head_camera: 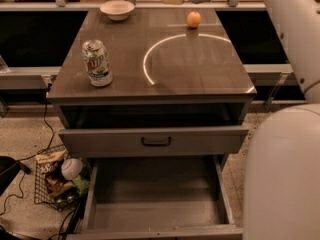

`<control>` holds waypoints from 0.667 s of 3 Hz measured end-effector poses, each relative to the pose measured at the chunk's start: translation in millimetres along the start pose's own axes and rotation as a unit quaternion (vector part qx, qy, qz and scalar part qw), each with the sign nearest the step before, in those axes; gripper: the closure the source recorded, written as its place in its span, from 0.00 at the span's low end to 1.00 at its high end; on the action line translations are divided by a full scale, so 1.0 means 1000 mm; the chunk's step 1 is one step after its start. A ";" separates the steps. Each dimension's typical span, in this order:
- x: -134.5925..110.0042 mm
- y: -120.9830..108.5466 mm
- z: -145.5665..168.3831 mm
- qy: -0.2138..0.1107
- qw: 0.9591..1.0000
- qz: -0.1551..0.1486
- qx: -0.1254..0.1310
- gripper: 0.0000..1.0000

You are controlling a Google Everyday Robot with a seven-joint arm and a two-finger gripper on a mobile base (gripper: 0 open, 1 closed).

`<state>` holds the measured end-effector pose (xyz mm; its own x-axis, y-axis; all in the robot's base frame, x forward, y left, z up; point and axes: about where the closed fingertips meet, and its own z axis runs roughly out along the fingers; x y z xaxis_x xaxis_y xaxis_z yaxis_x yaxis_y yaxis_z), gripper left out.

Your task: Move rxbar blueberry near 7up can

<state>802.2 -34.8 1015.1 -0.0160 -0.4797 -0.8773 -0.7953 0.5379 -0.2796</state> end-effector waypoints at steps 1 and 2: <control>-0.003 0.038 -0.015 0.006 0.999 -0.013 -0.035 1.00; 0.014 0.079 -0.024 0.011 0.997 -0.006 -0.074 1.00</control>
Offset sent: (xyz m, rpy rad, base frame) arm -0.1293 0.0224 -0.0542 -0.0189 0.1372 0.1909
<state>724.5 -15.3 989.4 -0.0184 -0.5018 -0.8648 -0.8763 0.4245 -0.2278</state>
